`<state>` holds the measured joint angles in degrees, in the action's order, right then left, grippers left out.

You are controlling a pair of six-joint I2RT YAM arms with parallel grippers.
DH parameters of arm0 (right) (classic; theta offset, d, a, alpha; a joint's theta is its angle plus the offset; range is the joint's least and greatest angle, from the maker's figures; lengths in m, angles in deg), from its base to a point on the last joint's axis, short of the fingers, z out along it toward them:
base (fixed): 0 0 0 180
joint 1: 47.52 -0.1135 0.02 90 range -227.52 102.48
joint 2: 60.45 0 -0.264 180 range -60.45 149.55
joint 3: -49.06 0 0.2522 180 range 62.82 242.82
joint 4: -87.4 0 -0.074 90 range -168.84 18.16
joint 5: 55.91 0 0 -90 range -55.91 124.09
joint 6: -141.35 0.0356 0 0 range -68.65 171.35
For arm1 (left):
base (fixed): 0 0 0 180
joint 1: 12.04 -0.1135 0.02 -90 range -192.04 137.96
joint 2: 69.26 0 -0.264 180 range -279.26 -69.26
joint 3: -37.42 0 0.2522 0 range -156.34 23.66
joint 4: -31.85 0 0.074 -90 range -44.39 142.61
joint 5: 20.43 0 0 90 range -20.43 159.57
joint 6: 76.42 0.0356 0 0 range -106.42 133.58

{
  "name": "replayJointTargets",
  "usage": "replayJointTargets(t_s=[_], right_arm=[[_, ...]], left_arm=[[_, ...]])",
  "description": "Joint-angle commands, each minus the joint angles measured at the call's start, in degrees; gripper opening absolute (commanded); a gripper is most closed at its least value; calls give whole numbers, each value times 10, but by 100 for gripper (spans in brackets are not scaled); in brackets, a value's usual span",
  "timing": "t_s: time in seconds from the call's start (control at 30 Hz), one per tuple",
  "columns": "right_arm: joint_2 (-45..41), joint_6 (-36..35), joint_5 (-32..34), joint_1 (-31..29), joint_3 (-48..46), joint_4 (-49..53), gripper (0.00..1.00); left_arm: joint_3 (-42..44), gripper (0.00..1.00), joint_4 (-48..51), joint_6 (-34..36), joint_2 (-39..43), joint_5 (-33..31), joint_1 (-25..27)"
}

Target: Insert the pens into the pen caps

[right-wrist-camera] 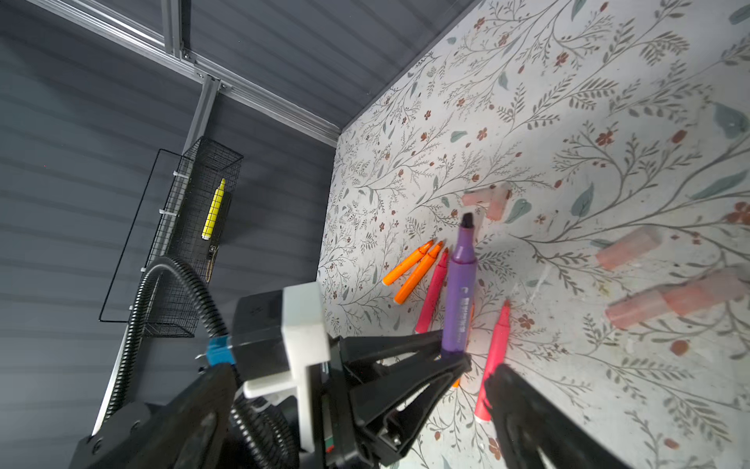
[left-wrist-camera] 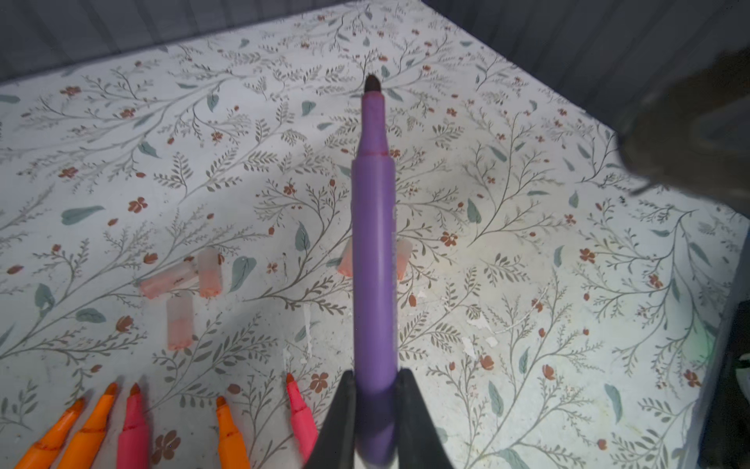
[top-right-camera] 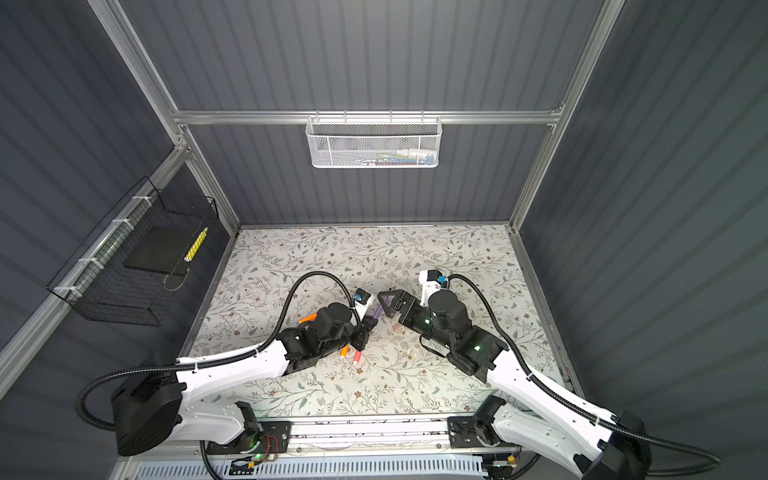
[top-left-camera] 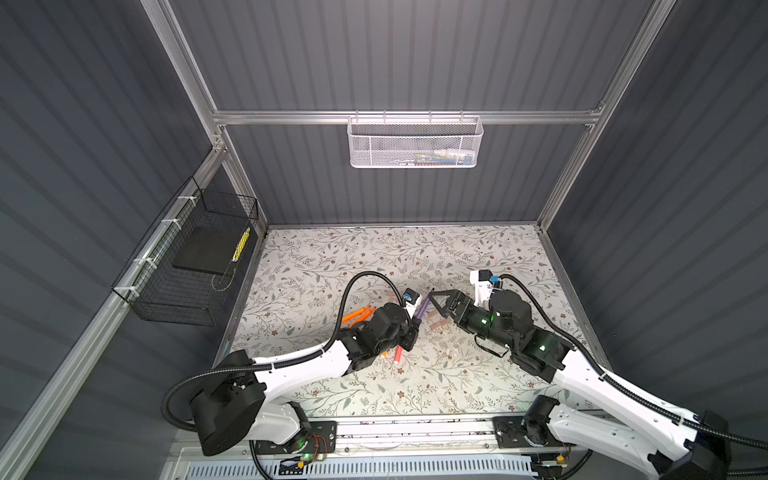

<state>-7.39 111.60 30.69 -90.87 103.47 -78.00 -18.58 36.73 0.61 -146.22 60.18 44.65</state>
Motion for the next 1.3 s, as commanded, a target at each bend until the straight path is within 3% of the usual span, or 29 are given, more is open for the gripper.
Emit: replayJointTargets(t_s=[0.0,0.17,0.23,0.37,0.53,1.03,1.27], right_arm=[[1,-6,-7,-2,20,16,99],[-35,-26,21,7,12,59,99],[-65,-33,30,9,-27,17,99],[-114,-51,50,16,-57,25,99],[-143,-87,45,16,-141,-112,94],[47,-86,15,8,-94,-205,78],[61,-73,45,6,-94,-202,52]], left_arm=[[3,0,-27,19,4,-6,1],[6,0,-43,20,-5,15,1],[11,0,-54,24,-6,18,1],[18,0,-70,30,-3,36,1],[24,0,-80,28,5,66,1],[18,0,-83,24,3,123,1],[21,0,-79,26,10,122,1]])
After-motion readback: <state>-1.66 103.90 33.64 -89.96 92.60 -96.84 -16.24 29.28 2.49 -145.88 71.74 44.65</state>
